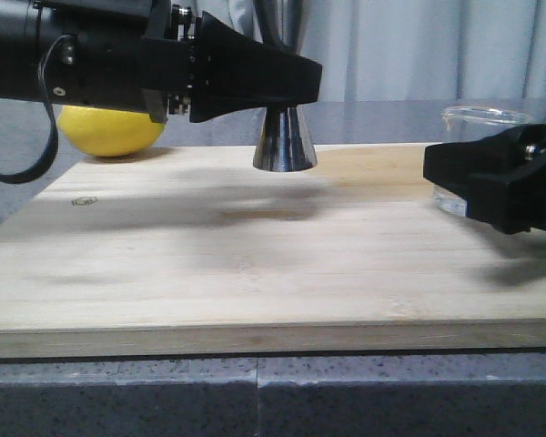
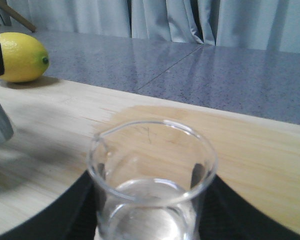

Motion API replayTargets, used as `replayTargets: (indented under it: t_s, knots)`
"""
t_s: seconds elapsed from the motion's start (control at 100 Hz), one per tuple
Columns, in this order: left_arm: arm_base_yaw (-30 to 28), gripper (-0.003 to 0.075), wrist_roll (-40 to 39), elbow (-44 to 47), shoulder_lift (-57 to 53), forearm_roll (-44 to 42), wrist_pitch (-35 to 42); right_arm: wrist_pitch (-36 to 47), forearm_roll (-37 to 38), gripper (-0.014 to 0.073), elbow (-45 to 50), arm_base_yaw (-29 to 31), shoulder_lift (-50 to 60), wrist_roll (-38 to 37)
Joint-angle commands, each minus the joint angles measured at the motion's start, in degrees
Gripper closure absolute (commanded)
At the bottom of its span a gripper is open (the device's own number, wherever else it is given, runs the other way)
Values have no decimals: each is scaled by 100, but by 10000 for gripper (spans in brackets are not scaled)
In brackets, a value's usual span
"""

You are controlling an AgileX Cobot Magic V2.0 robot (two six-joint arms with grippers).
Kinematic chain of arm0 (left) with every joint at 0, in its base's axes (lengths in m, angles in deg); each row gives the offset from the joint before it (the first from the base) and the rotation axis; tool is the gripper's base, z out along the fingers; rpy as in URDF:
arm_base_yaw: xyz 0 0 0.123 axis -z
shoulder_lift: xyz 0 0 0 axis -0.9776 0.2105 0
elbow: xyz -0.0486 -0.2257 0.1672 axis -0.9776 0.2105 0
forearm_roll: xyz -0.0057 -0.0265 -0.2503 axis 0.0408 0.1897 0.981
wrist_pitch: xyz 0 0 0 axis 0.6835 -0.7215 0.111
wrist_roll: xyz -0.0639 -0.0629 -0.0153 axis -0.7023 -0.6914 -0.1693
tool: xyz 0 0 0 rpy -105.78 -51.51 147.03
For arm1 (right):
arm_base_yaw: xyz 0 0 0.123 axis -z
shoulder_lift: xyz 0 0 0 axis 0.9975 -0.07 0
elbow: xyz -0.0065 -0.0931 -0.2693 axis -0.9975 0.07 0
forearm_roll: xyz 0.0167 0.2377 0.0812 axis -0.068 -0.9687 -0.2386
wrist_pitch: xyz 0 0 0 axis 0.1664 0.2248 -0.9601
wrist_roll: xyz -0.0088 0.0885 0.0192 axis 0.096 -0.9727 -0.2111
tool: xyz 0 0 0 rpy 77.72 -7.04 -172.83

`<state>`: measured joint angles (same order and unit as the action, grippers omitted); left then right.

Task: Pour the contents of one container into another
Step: 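Lift the beaker with the right gripper toward the jigger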

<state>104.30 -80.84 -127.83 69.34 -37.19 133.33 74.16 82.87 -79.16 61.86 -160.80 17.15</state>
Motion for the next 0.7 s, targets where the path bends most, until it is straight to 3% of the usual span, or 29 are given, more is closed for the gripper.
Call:
replayTargets:
  t_s: [0.0, 0.42, 0.69]
  knots:
    - [-6, 739, -56, -167, -273, 261, 482, 518, -5, 399, -80, -20, 100, 32]
    - [-6, 739, -230, -167, -273, 32, 490, 239, 277, 399, -601, -20, 127, 32]
    - [-6, 739, -240, -167, -273, 7, 490, -852, 472, 399, -1310, -20, 467, 57]
